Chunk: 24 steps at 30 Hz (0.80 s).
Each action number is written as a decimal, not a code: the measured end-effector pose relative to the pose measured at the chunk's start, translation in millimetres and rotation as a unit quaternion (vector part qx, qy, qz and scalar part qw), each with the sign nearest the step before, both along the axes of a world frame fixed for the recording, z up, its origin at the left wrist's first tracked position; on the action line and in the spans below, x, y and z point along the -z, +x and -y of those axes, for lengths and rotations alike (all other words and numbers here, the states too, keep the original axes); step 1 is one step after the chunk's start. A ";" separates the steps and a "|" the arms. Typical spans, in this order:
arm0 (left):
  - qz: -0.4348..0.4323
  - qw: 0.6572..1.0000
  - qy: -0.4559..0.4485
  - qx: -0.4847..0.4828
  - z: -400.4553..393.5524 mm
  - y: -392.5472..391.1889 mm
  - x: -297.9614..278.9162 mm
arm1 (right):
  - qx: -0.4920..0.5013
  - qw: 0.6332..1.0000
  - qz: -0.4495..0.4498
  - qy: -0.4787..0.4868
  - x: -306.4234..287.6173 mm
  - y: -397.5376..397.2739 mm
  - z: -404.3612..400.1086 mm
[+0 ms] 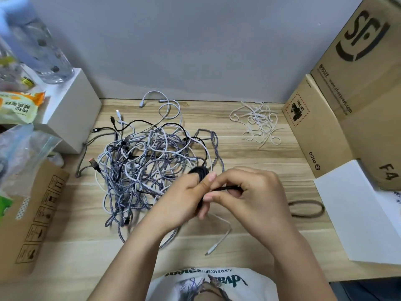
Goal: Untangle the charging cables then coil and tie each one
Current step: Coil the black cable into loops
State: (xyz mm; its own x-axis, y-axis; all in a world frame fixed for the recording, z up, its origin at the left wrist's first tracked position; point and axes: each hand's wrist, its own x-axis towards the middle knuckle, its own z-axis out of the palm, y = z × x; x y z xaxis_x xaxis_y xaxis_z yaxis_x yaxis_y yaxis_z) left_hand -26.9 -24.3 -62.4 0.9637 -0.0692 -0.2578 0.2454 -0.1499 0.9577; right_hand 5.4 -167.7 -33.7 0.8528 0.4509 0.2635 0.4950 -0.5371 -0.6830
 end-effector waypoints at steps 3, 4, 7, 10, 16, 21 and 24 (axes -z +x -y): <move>-0.057 0.991 -0.113 0.037 -6.4 -5.5 1.0 | 0.013 0.997 -0.021 0.079 -1.9 5.1 6.0; -0.068 0.981 -0.174 0.060 -9.2 -7.1 1.6 | 0.012 0.995 -0.029 0.095 -1.6 6.6 7.2; -0.091 0.911 -0.365 0.170 -18.5 -9.1 -0.2 | -0.016 0.990 -0.064 0.123 1.9 9.4 5.3; -0.054 0.789 -0.562 0.241 -24.3 -7.5 -3.6 | -0.023 0.990 -0.070 0.118 8.1 13.9 2.9; 0.016 0.738 -0.656 0.155 -22.7 -5.5 -16.6 | -0.027 0.984 -0.140 0.111 15.1 11.8 -1.8; 0.054 0.795 -0.604 -0.006 -21.6 -4.5 -22.3 | -0.042 0.988 -0.149 0.013 21.8 2.7 -11.5; 0.116 0.872 -0.450 -0.155 -12.6 4.9 -12.2 | -0.081 0.978 -0.166 -0.099 26.4 -1.9 -14.5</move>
